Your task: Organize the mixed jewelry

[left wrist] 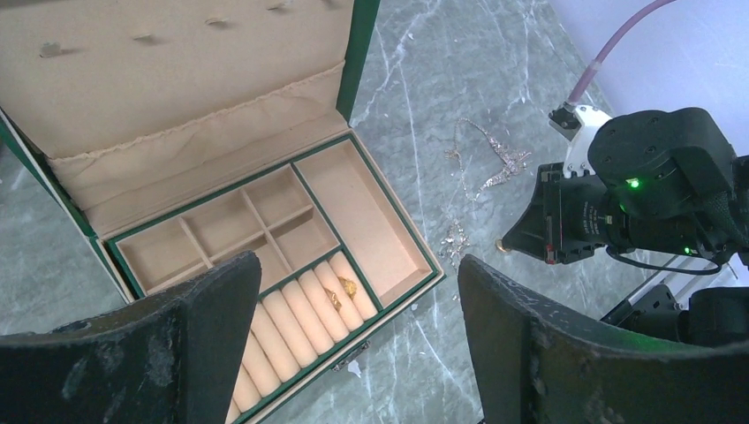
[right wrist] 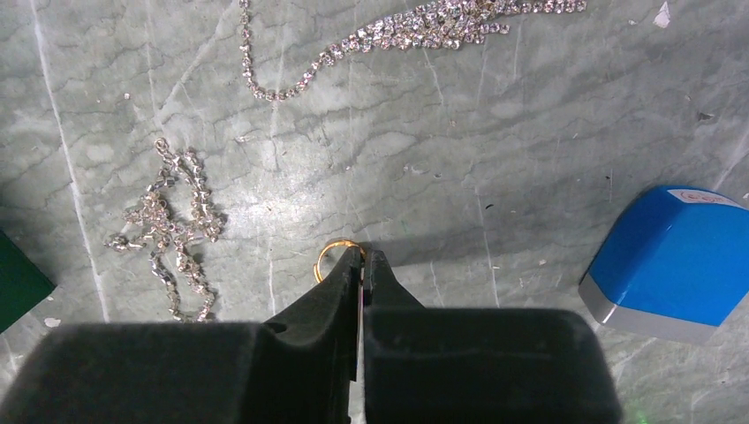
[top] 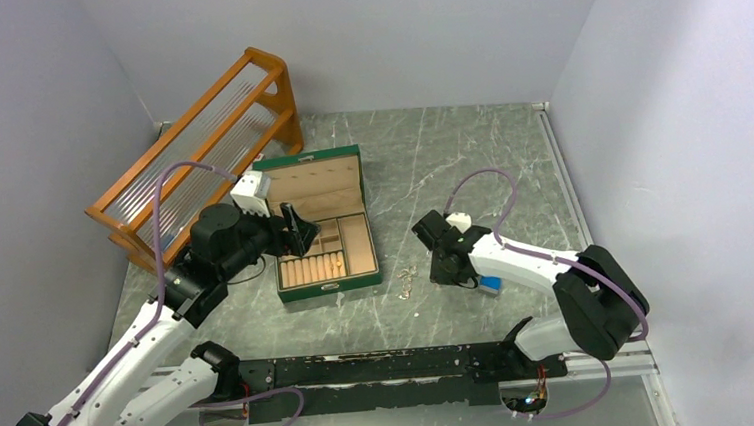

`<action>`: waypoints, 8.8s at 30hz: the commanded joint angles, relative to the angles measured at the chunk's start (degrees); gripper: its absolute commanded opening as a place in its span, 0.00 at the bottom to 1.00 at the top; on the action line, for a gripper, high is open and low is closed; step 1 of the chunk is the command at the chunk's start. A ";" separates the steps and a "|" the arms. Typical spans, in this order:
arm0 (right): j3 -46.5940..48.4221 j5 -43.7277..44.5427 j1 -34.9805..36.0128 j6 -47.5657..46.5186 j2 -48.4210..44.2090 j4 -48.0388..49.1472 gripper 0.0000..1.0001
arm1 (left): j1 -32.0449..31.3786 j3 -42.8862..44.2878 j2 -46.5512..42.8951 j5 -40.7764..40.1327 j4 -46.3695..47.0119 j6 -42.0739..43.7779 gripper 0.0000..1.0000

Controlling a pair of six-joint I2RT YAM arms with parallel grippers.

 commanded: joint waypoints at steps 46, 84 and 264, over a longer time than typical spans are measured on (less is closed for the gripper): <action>-6.21 -28.53 -0.46 7.10 -12.36 44.36 0.00 | -13.03 -9.19 30.74 6.63 43.59 -35.90 0.43; -6.33 -27.20 -0.40 8.69 -11.69 44.97 0.10 | -13.08 -10.89 28.88 10.84 42.56 -31.68 0.05; 23.69 -5.31 19.56 -11.54 8.51 13.89 0.00 | -0.07 -10.16 5.39 -13.99 -10.23 -23.60 0.57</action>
